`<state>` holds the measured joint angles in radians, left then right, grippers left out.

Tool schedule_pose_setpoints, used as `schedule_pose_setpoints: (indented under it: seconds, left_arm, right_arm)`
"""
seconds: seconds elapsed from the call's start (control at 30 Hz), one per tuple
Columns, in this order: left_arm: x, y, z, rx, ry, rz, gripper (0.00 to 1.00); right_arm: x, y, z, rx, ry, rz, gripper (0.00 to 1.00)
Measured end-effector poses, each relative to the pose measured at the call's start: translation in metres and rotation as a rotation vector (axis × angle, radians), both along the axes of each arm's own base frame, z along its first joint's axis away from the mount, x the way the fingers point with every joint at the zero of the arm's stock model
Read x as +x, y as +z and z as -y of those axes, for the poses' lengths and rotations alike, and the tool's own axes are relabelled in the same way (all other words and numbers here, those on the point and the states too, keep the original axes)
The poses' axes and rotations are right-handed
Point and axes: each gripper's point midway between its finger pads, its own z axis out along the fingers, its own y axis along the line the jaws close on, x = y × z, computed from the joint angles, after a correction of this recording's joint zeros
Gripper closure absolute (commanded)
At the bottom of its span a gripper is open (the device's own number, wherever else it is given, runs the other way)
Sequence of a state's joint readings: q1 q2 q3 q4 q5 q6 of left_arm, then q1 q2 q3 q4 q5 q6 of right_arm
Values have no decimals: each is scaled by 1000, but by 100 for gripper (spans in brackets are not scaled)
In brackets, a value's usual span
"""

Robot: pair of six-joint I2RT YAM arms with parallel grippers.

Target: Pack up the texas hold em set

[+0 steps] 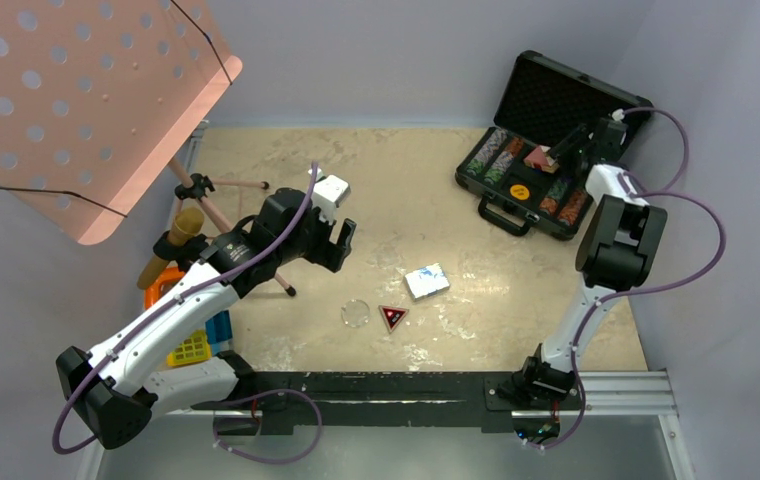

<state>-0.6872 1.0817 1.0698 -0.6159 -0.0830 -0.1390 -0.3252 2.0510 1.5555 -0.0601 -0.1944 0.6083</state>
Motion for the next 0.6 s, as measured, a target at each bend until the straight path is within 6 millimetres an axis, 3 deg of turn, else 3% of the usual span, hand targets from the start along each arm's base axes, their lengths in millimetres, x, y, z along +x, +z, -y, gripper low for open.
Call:
schedule_pose_setpoints:
  seconds: [0.17,0.43,0.6]
  left_arm:
    - [0,0,0,0,0,0,13]
    - [0,0,0,0,0,0,13]
    - [0,0,0,0,0,0,13]
  right_arm:
    - [-14,-6,9,-98,-34,-61,39]
    - [-20,25,15,-250,-60,-45,45]
    - [-22,17,15,-265,-53,-75,49]
